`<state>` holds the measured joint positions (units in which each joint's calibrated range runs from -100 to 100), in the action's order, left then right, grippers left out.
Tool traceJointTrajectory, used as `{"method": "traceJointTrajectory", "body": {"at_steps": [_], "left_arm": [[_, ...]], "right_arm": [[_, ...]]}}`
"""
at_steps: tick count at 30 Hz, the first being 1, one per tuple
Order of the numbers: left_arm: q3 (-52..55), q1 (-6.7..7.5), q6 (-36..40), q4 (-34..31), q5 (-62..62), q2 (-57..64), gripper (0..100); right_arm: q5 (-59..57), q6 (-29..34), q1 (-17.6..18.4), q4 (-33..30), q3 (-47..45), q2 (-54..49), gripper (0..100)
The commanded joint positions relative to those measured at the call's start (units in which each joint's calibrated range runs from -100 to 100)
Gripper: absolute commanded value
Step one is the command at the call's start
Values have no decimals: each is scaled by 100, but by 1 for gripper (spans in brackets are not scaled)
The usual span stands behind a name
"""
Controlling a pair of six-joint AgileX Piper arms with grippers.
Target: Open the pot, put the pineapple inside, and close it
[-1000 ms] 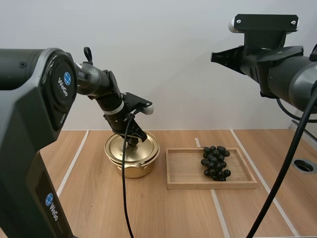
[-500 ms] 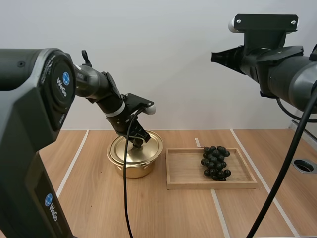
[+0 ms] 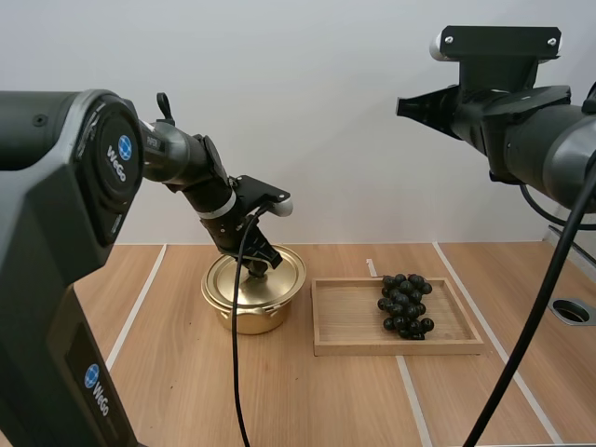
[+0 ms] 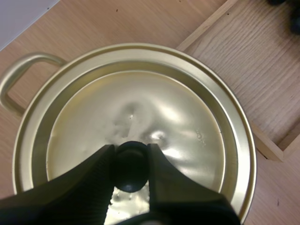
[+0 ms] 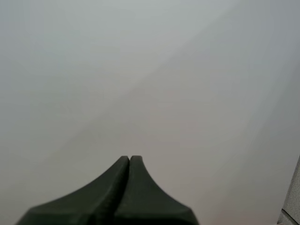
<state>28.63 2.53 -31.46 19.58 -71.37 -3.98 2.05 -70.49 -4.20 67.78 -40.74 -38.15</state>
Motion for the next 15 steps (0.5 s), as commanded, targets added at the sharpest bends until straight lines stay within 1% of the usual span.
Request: {"method": "traceJointTrajectory", "body": {"at_steps": [1,5,10,15], "left_arm": [[61,8,49,-474,-166,-47,0],[61,8,219,-761,-105,-47,0],[61,8,245,-629,-207,9,0],[61,8,211,-666,-205,45,0]], "right_arm": [[53,-7,-14,-80,-10,-63,0],[53,-7,-14,-80,-10,-63,0],[53,-7,-14,-80,-10,-63,0],[53,-7,-14,-80,-10,-63,0]]}}
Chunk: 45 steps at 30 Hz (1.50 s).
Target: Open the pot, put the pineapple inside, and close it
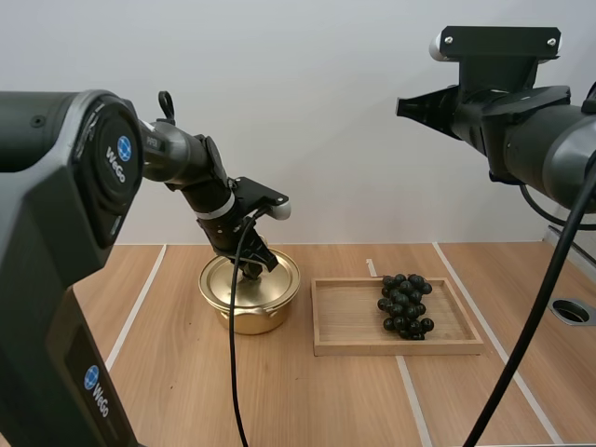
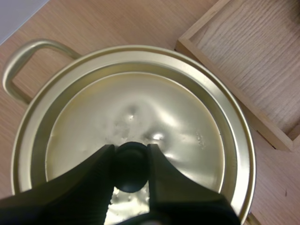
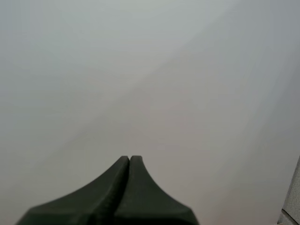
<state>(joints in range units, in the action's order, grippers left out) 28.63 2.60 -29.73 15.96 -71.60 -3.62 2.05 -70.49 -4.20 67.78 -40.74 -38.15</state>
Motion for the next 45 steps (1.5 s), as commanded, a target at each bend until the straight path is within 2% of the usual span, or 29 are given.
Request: {"method": "traceJointTrajectory", "body": {"at_steps": [1,4,6,9,11,12,23,28,35,42,45], "left_arm": [[61,1,28,-304,-181,9,0],[61,1,28,-304,-216,9,1],[61,1,19,-304,-216,9,14],[61,1,19,-292,-196,9,51],[61,1,51,-292,-179,9,88],[61,1,125,-292,-158,9,100],[10,1,165,-379,-382,52,100],[-333,1,173,-379,-792,273,100],[-1260,1,252,-379,-1574,915,100],[-2712,1,407,-500,-1452,1610,100],[-3586,1,820,-641,-873,1919,100]], "right_arm": [[53,-7,-14,-80,-10,-63,0],[53,-7,-14,-80,-10,-63,0],[53,-7,-14,-80,-10,-63,0],[53,-7,-14,-80,-10,-63,0],[53,-7,-14,-80,-10,-63,0],[53,-7,-14,-80,-10,-63,0],[53,-7,-14,-80,-10,-63,0],[53,-7,-14,-80,-10,-63,0],[53,-7,-14,-80,-10,-63,0],[53,-7,-14,-80,-10,-63,0],[53,-7,-14,-80,-10,-63,0]]}}
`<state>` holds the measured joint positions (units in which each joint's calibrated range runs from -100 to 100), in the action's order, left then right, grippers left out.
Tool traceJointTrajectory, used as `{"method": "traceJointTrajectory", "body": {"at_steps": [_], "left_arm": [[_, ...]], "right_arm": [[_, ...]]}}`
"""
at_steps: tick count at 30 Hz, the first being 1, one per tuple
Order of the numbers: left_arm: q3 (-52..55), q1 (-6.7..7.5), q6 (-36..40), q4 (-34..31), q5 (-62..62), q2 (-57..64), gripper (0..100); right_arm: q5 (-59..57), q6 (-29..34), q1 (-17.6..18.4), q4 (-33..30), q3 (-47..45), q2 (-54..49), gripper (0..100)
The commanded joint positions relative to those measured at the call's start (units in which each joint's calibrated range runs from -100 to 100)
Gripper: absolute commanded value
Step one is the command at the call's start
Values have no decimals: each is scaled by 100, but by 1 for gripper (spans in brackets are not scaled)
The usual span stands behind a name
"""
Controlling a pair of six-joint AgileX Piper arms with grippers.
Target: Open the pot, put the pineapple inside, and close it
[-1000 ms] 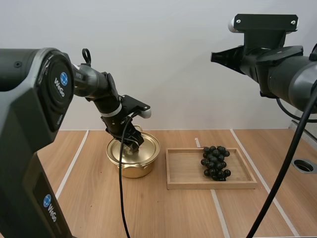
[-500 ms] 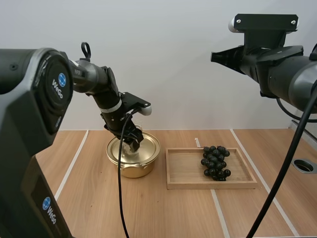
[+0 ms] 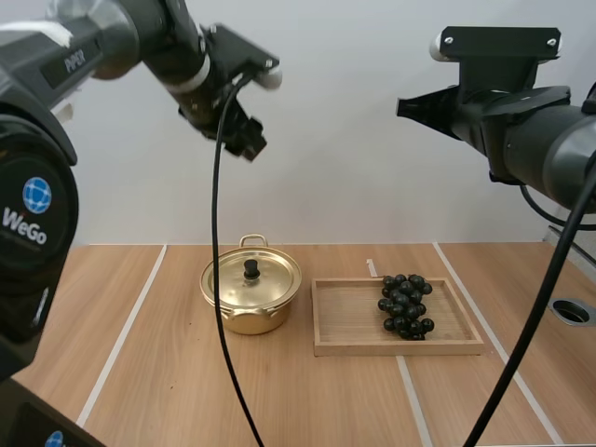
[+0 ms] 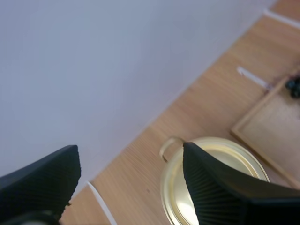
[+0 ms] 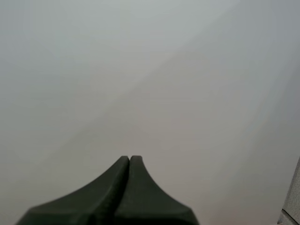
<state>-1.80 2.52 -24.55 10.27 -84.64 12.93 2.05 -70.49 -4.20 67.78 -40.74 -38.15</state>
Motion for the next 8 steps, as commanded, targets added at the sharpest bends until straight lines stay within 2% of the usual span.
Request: {"method": "traceJointTrajectory", "body": {"at_steps": [1,5,8], "left_arm": [[-831,9,411,-74,694,365,100],[-1797,9,814,-74,1683,712,100],[-2398,9,840,-74,1790,862,100]], "right_arm": [[53,-7,-14,-80,-10,-63,0],[53,-7,-14,-80,-10,-63,0],[53,-7,-14,-80,-10,-63,0]]}}
